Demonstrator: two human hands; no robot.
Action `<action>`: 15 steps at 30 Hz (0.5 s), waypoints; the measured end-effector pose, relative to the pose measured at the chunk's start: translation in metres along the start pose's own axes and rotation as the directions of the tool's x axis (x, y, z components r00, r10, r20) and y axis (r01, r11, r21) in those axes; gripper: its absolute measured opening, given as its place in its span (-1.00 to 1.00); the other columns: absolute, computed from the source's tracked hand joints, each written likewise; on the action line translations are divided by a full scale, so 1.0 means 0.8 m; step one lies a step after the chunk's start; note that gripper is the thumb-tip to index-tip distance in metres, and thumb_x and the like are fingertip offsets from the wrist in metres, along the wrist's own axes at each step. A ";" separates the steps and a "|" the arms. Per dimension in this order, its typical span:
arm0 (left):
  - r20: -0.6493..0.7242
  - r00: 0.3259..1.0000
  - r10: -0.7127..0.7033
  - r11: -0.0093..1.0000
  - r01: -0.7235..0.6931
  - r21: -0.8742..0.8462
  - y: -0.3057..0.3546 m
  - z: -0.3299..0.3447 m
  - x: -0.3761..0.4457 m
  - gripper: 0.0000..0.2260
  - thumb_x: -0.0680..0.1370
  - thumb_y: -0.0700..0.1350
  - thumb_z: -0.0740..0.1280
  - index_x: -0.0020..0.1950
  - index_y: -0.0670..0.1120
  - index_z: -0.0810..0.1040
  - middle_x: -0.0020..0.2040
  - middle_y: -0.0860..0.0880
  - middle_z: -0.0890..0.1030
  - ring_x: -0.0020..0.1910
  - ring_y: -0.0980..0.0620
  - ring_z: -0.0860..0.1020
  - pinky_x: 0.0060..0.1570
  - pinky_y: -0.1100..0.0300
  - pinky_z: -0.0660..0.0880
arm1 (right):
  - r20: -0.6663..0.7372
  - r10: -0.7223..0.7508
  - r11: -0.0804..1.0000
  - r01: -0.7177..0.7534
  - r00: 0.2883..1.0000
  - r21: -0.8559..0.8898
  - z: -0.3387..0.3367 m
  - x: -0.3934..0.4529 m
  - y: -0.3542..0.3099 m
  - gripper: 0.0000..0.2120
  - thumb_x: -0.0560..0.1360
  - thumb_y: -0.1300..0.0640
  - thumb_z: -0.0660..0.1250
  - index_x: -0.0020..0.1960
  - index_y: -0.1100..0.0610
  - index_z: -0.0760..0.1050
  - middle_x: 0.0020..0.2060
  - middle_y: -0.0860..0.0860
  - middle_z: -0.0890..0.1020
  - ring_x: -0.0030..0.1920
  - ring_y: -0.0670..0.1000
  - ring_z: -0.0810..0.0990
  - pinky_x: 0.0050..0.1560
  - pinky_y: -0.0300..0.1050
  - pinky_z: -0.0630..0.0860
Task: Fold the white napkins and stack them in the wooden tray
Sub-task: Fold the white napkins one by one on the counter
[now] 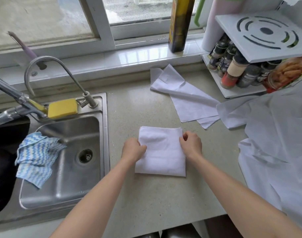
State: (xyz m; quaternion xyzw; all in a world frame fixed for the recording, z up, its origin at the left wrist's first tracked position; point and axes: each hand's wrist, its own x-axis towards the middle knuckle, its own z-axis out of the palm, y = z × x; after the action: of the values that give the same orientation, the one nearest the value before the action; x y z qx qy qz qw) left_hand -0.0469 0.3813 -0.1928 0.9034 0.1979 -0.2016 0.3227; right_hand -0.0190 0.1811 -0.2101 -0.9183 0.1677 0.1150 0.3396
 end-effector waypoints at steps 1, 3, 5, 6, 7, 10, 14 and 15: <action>0.006 1.000 -0.009 1.000 0.009 0.009 0.001 0.002 0.001 -0.62 0.44 -0.26 0.28 -0.46 -0.09 0.14 -0.49 -0.03 0.20 -0.50 0.03 0.15 -0.47 0.20 0.06 | 0.002 0.006 1.000 -0.006 1.000 -0.003 0.000 0.001 0.000 -0.86 0.51 0.21 0.25 -0.10 0.27 0.53 -0.14 0.18 0.64 -0.09 0.20 0.56 -0.18 -0.08 0.35; 0.007 0.999 -0.033 0.999 0.033 0.027 0.002 0.005 0.001 -0.66 0.45 -0.26 0.27 -0.43 -0.11 0.16 -0.46 -0.04 0.23 -0.49 0.02 0.18 -0.49 0.21 0.09 | 0.001 0.019 1.000 -0.019 1.000 -0.007 0.001 0.003 -0.001 -0.87 0.51 0.21 0.26 -0.12 0.26 0.54 -0.15 0.18 0.64 -0.10 0.20 0.57 -0.18 -0.10 0.34; 0.000 0.999 -0.047 0.997 0.047 0.061 0.002 0.007 0.001 -0.68 0.45 -0.26 0.25 -0.42 -0.12 0.18 -0.44 -0.04 0.25 -0.49 0.02 0.20 -0.50 0.21 0.10 | -0.010 0.031 0.999 -0.031 0.999 -0.010 0.002 0.004 -0.002 -0.88 0.50 0.21 0.27 -0.14 0.25 0.54 -0.15 0.17 0.64 -0.10 0.20 0.57 -0.19 -0.10 0.34; -0.005 0.999 -0.046 0.996 0.046 0.078 0.002 0.008 0.002 -0.69 0.45 -0.26 0.25 -0.41 -0.12 0.18 -0.44 -0.04 0.26 -0.48 0.02 0.21 -0.50 0.21 0.11 | -0.020 0.036 0.999 -0.037 0.999 -0.010 0.003 0.005 -0.002 -0.87 0.50 0.21 0.28 -0.14 0.25 0.55 -0.16 0.17 0.64 -0.11 0.20 0.57 -0.19 -0.10 0.34; -0.016 0.999 -0.037 0.995 0.038 0.092 0.002 0.008 0.002 -0.69 0.45 -0.26 0.25 -0.41 -0.12 0.19 -0.44 -0.04 0.26 -0.48 0.02 0.21 -0.50 0.20 0.11 | -0.033 0.041 0.999 -0.041 0.999 -0.009 0.004 0.005 -0.003 -0.87 0.50 0.21 0.28 -0.14 0.25 0.55 -0.16 0.17 0.64 -0.11 0.20 0.56 -0.20 -0.10 0.34; -0.044 0.999 -0.012 0.992 0.017 0.123 0.001 0.010 0.001 -0.70 0.48 -0.26 0.23 -0.41 -0.12 0.20 -0.44 -0.06 0.28 -0.47 0.01 0.22 -0.49 0.19 0.13 | -0.061 0.047 0.999 -0.047 0.997 0.000 0.008 0.003 -0.004 -0.87 0.49 0.21 0.27 -0.17 0.24 0.54 -0.19 0.15 0.63 -0.19 0.15 0.51 -0.24 -0.12 0.32; -0.059 0.998 0.037 0.991 -0.029 0.129 -0.004 0.012 0.002 -0.88 0.54 -0.25 0.17 -0.12 -0.26 0.46 -0.15 -0.22 0.53 -0.17 -0.20 0.50 -0.28 0.09 0.33 | -0.070 0.049 0.999 -0.047 0.996 0.018 0.009 0.005 -0.003 -0.88 0.48 0.23 0.28 -0.19 0.24 0.54 -0.21 0.15 0.63 -0.17 0.17 0.53 -0.24 -0.10 0.35; -0.066 0.997 0.047 0.993 -0.039 0.113 -0.006 0.013 0.002 -0.89 0.55 -0.26 0.16 -0.06 -0.26 0.46 -0.09 -0.23 0.55 -0.10 -0.22 0.51 -0.24 0.10 0.33 | -0.068 0.046 0.999 -0.045 0.997 0.030 0.008 0.006 -0.002 -0.90 0.48 0.23 0.28 -0.17 0.24 0.55 -0.19 0.15 0.64 -0.13 0.18 0.56 -0.20 -0.08 0.38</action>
State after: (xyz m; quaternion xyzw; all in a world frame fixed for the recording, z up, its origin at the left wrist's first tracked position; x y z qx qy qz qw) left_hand -0.0500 0.3781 -0.2035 0.9304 0.1777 -0.1743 0.2690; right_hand -0.0145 0.1856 -0.2154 -0.9128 0.2017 0.0888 0.3439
